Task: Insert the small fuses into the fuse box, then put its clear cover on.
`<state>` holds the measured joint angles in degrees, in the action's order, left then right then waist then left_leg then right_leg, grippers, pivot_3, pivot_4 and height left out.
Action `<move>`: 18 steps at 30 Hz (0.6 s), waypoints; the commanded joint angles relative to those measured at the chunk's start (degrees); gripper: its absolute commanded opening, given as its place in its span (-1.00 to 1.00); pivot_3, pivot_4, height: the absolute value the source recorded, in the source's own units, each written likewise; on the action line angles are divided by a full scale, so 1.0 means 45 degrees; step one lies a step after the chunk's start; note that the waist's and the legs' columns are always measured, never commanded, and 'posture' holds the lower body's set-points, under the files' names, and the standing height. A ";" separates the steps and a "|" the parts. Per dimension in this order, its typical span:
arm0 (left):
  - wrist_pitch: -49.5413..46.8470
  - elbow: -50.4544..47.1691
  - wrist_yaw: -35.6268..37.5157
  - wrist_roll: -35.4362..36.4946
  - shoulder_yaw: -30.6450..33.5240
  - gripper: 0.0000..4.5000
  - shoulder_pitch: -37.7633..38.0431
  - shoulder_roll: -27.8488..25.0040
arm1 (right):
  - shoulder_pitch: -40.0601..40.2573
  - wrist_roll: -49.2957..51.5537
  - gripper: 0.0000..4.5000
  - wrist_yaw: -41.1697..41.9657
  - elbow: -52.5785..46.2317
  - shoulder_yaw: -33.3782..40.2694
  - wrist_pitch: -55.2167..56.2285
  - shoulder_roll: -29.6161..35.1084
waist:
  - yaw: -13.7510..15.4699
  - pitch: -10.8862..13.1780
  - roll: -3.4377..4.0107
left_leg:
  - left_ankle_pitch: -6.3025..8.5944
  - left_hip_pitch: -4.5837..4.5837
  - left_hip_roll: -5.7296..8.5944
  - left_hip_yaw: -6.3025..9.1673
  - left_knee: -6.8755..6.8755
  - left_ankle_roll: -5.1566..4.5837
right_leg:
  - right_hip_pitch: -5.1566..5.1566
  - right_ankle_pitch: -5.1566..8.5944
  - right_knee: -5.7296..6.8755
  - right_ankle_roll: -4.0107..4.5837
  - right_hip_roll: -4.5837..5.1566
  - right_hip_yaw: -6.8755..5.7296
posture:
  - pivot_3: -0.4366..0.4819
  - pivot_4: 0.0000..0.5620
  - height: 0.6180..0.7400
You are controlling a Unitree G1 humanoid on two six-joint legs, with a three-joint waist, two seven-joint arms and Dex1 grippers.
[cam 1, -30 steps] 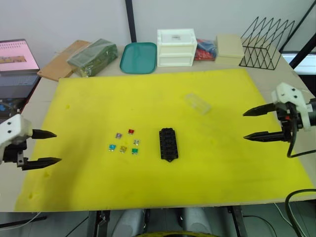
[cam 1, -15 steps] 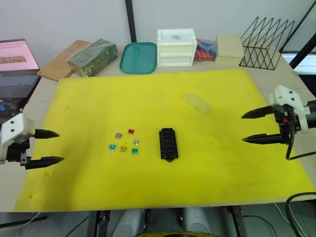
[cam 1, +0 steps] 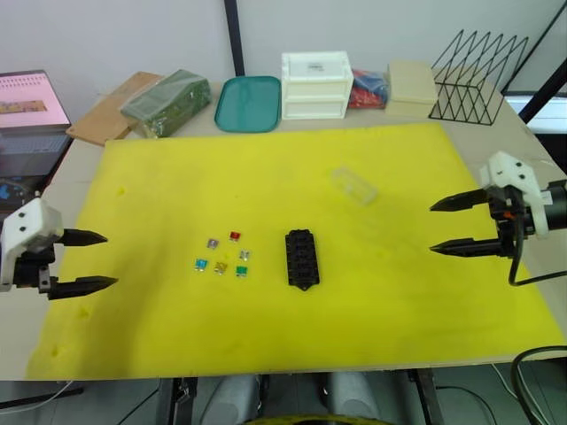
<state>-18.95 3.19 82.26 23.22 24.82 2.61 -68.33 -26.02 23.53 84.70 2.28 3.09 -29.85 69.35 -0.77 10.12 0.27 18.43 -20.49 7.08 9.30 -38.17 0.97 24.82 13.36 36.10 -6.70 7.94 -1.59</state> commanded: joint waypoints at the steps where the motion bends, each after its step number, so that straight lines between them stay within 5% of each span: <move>1: -0.0621 -0.0366 -0.0120 0.0385 0.0005 1.00 -0.0200 0.0004 | -0.0347 0.0385 0.99 -0.0414 -0.0633 0.0477 -0.0312 -0.0214 | 0.0000 0.0000 0.0000 | 0.0000 0.0001 -0.0001 0.0000 0.0000 0.0001 | 0.0000 0.0000 0.0000 0.0000 -0.0002 0.0000 | -0.05 -0.47 1.00; 10: -0.6100 -0.1863 -0.0845 0.3310 -0.1066 1.00 -0.1100 0.0749 | -0.1541 0.2311 0.99 -0.2198 -0.3952 0.0266 -0.2668 -0.1777 | -0.0005 0.0001 0.0001 | -0.0006 -0.0003 -0.0006 0.0005 -0.0001 0.0010 | 0.0005 -0.0004 0.0004 0.0004 -0.0008 0.0006 | -0.05 -0.47 1.00; 18: -1.1092 -0.0220 -0.2158 0.5066 -0.2141 1.00 -0.3156 0.1432 | -0.2655 0.2584 0.99 -0.3355 -0.6043 -0.1441 -0.3149 -0.3534 | 0.0030 -0.0003 -0.0011 | -0.0012 0.0001 -0.0005 0.0011 -0.0011 0.0022 | 0.0000 -0.0005 0.0010 0.0007 -0.0014 0.0008 | -0.05 -0.47 1.00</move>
<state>-63.61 -0.10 73.73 44.04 15.86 -10.00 -61.67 -35.77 34.10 70.82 -21.94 -2.52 -43.69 54.39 -0.63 10.11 0.22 18.36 -20.49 7.05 9.38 -38.22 1.09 24.81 13.32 36.17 -6.65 7.86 -1.55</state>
